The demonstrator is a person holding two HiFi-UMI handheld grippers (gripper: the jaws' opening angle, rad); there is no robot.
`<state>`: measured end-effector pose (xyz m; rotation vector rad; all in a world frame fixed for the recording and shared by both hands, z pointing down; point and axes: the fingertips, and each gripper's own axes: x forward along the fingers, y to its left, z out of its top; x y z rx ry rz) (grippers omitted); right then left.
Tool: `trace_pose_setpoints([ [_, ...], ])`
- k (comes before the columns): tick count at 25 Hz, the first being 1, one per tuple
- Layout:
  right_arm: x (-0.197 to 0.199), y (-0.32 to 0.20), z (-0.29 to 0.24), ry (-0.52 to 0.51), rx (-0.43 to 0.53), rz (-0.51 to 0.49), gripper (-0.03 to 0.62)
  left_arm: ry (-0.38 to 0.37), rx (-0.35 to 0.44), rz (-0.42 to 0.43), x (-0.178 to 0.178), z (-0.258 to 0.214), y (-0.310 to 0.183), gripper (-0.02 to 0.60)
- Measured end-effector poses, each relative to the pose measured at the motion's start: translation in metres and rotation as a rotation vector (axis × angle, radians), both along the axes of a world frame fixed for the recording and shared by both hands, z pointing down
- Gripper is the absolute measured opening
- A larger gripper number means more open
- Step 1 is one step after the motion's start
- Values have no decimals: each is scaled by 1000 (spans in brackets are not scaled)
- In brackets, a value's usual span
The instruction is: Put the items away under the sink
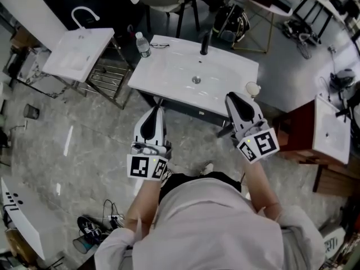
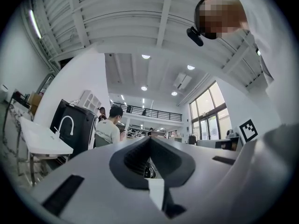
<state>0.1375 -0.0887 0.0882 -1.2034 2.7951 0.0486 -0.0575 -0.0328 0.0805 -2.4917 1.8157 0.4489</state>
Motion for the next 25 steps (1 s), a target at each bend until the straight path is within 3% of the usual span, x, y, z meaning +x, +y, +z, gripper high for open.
trace_pose_setpoints([
  [12,23,-6,11,7,-43,17,55,44,-20,-55,-3,17,15,3],
  [25,21,8,11,5,-48,40,55,21,-41,1,6,23,16,3],
])
